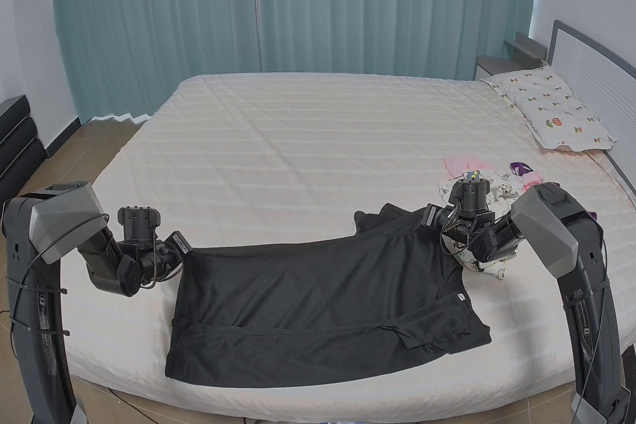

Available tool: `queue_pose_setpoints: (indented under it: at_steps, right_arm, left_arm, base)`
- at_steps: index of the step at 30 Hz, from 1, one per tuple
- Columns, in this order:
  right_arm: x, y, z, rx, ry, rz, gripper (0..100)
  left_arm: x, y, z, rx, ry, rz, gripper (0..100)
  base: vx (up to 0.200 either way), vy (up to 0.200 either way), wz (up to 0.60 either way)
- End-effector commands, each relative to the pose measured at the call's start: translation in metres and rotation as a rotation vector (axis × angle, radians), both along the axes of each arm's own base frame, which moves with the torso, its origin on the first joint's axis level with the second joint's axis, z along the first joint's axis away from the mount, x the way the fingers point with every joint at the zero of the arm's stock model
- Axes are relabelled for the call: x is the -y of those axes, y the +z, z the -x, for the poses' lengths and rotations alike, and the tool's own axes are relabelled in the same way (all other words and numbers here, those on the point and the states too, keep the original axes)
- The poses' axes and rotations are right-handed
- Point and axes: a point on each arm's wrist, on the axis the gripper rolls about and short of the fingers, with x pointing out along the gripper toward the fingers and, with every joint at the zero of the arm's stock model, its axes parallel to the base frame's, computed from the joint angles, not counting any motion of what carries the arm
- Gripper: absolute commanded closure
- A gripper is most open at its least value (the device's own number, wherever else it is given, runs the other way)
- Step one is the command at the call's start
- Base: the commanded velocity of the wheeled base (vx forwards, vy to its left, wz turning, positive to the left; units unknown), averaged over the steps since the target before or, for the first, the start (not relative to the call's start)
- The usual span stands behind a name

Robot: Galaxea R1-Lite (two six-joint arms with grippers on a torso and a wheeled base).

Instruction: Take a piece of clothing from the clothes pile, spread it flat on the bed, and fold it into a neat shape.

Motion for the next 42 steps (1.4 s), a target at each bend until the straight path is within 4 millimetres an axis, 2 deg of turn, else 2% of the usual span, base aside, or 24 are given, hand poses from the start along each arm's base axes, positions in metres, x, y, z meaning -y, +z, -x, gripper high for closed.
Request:
queue_pose_setpoints:
  at_steps: [1, 14, 17, 28, 33, 42]
  right_arm:
    - [-0.002, 0.003, 0.009, 0.002, 0.004, -0.002, 100]
    - [0.000, 0.017, 0.012, 0.044, -0.049, -0.041, 100]
    - [0.002, 0.026, 0.011, 0.100, -0.060, -0.054, 100]
    - [0.007, 0.027, 0.028, 0.098, -0.065, -0.053, 100]
    - [0.012, 0.029, 0.032, 0.093, -0.075, -0.048, 100]
    - [0.017, 0.028, 0.034, 0.086, -0.097, -0.045, 100]
  left_arm:
    - [-0.005, 0.007, 0.000, 0.047, 0.025, -0.014, 100]
    - [-0.011, 0.009, 0.003, 0.059, 0.051, -0.048, 100]
    - [-0.011, 0.011, 0.003, 0.062, 0.049, -0.049, 100]
    - [-0.011, 0.021, 0.011, 0.079, 0.042, -0.037, 100]
    - [-0.011, 0.021, 0.012, 0.124, 0.034, -0.040, 100]
    - [-0.012, 0.012, 0.012, 0.105, 0.018, -0.073, 100]
  base:
    - [0.000, 0.000, 0.00]
    - [0.000, 0.000, 0.00]
    - [0.000, 0.000, 0.00]
    - [0.000, 0.000, 0.00]
    - [0.000, 0.000, 0.00]
    - [0.000, 0.000, 0.00]
